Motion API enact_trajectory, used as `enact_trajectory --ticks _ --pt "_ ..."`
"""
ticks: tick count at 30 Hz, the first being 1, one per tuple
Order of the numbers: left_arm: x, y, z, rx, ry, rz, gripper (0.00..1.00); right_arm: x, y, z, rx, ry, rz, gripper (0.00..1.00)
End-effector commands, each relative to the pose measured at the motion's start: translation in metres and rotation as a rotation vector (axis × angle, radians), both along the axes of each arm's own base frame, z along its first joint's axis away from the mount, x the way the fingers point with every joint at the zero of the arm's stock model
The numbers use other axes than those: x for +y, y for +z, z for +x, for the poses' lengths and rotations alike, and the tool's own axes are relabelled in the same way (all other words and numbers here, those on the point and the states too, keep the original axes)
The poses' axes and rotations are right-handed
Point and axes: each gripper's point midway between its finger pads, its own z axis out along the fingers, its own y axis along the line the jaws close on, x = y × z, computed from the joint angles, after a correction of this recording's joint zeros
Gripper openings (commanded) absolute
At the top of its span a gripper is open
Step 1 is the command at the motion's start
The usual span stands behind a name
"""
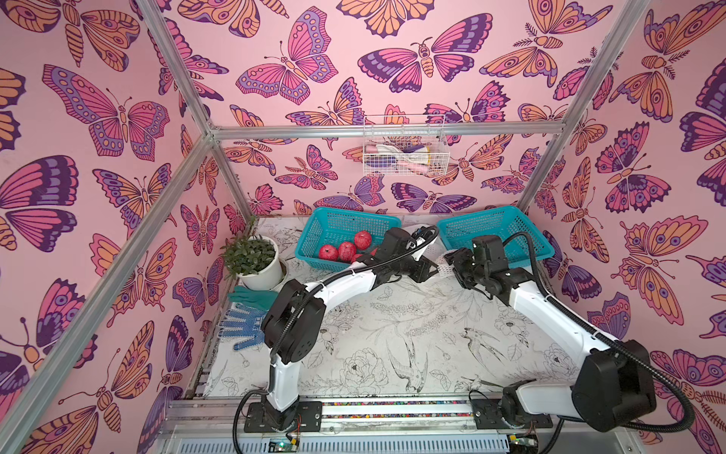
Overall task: Remove foam nets from apples
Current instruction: Place the apple at the center of the board.
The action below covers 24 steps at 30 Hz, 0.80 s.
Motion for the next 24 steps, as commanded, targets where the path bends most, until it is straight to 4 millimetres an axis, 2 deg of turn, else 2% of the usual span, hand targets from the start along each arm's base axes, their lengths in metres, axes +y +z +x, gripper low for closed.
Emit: enact_trajectory --ticks 1,4,6,10,17,24 --pt "0.0 -0.008 -0.002 0.001 -0.014 0.022 0.27 0.008 0.01 -0.002 -0.027 0.01 0.042 0.59" --pt "0.002 -0.008 -0.004 0.003 -0.022 0.031 0.26 0.007 0.011 -0.003 -0.031 0.008 0.047 0.59" --pt "0.004 -0.008 -0.006 0.001 -0.026 0.035 0.22 0.008 0.012 -0.002 -0.034 0.006 0.056 0.59" --pt "0.005 -0.005 -0.008 -0.007 -0.03 0.042 0.0 0.013 0.012 -0.001 -0.034 0.014 0.074 0.59" --pt "0.012 -0.001 -0.013 -0.018 -0.034 0.07 0.0 0.022 0.008 -0.004 -0.025 0.048 0.094 0.59" --pt "0.025 0.004 -0.024 -0.021 -0.04 0.103 0.0 0.029 -0.011 -0.014 0.021 0.05 0.144 0.6"
